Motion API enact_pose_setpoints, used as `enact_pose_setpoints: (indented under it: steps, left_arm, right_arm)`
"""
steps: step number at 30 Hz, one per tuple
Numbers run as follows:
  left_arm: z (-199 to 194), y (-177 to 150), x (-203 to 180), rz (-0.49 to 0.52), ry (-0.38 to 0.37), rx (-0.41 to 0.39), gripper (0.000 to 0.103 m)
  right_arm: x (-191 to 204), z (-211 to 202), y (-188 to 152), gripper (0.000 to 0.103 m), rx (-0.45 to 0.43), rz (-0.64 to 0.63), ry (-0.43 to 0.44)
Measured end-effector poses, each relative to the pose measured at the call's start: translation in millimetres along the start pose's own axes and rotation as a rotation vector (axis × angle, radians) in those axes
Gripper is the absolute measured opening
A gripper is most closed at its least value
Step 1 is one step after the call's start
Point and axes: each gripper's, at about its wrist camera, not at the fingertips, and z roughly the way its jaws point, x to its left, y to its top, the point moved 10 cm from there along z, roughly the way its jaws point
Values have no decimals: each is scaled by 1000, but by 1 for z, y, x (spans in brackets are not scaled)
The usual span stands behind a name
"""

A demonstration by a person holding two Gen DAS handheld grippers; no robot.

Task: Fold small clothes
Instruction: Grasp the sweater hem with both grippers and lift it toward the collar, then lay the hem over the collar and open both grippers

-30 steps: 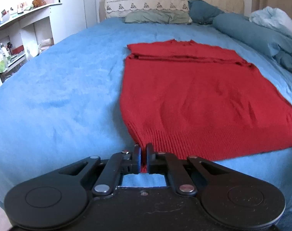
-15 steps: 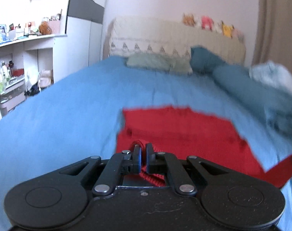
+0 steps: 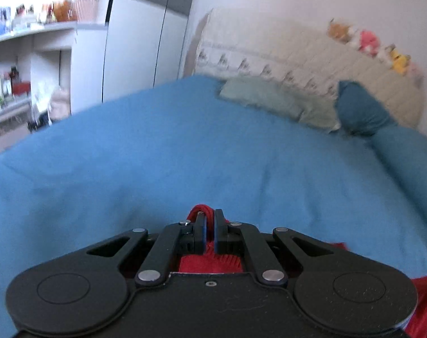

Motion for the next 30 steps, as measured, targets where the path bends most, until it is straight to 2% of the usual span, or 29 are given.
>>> enact_pose_setpoints:
  steps: [3,7,9,10,11,12,13,16,17,18,20,23,26,30]
  left_arm:
    - [43,-14,2,-17,33,63,5]
    - [60,-23,0,-35,50,120,5]
    - [59,-21,-1,-27,55,128,13]
    - [56,-19,0,-17,50,123,18]
    - [54,-16,1,-5,52,120,37]
    - [49,-13,1,14,60,112,56]
    - [42,-10,0,39,60,97,61]
    - [12,-10,-9,161,24,68,66]
    - [2,-18,-12,197,9,73,73]
    - [-8,-30,-16,229,-14,101,77]
    - [-18,-56,-20,261,-34,161,77]
    - [-21,-95,-21,300,-58,252,77]
    - [-16,-128,-11,347,-31,326,77]
    - [-17,-136,-5,362,-66,344,81]
  right_arm:
    - [-5,59,-15,21,52,-37,-38]
    - [-9,96,-13,22,98,-40,-53]
    - [-9,105,-9,25,123,-49,-61]
    - [-9,106,-9,31,131,-51,-64]
    - [-9,106,-11,38,141,-54,-67]
    - [-9,102,-13,59,148,-67,-75]
    - [-8,97,-13,77,146,-85,-87]
    - [4,67,-17,85,116,-122,-51]
    - [9,58,-22,87,121,-126,-34]
    - [14,49,-29,92,128,-133,-20]
    - [21,36,-43,103,142,-151,-22]
    - [27,32,-69,103,192,-157,-3]
    - [17,39,-94,103,256,-168,-40]
    - [-5,45,-105,103,269,-170,-91]
